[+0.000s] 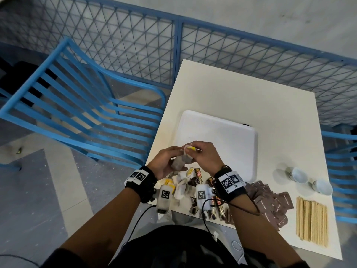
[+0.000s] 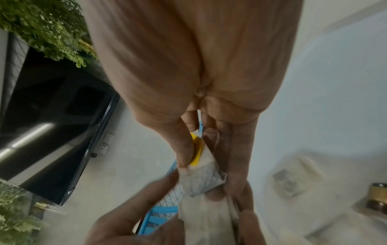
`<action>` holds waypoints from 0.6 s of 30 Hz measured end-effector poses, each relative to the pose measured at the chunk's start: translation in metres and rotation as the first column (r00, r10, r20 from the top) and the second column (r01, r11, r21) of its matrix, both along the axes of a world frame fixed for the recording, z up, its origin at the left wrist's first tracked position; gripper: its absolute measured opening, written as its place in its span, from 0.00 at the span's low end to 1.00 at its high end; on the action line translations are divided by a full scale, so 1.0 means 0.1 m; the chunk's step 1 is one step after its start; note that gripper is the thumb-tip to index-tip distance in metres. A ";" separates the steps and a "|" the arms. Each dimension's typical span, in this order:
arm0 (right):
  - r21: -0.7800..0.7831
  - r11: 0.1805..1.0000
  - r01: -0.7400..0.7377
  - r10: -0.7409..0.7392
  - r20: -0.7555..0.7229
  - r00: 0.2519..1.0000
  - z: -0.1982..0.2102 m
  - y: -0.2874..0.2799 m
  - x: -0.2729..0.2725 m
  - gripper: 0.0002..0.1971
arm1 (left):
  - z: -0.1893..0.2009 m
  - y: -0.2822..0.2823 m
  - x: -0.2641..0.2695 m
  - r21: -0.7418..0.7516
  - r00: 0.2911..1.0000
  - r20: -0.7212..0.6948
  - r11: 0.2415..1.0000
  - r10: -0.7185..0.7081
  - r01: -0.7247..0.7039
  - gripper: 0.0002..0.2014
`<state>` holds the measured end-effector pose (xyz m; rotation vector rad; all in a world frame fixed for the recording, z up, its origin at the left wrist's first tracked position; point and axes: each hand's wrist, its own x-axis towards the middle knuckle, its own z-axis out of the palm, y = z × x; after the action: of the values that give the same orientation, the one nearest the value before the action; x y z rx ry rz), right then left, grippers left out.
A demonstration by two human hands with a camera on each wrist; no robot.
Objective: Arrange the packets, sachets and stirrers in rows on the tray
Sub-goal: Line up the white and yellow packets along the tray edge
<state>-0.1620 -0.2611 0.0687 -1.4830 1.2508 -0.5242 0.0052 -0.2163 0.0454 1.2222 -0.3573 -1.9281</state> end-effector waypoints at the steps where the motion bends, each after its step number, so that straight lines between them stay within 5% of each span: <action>1: 0.002 1.000 0.015 -0.015 -0.011 1.000 -0.02 0.02 0.00 0.04 | 0.00 0.02 0.01 0.005 1.000 -0.025 1.000 -0.004 0.004 0.15; 5: 0.007 0.999 0.041 -0.041 -0.037 0.998 -0.09 0.07 0.00 0.02 | -0.01 0.10 0.02 -0.059 0.999 -0.049 0.998 -0.016 0.013 0.15; 14: 0.088 0.996 0.009 -0.001 -0.082 0.997 -0.07 0.11 -0.18 0.07 | -0.09 0.32 0.04 -0.090 0.984 0.129 0.987 -0.122 0.134 0.06; 18: 0.165 0.986 -0.004 0.011 -0.046 0.999 -0.04 0.21 -0.24 0.06 | -0.15 0.43 0.02 -0.085 0.964 0.207 0.978 -0.169 0.190 0.09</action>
<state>-0.1861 -0.2404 0.0643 -1.3670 1.2929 -0.3732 0.0071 -0.1730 0.0305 1.3556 -0.6868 -1.9155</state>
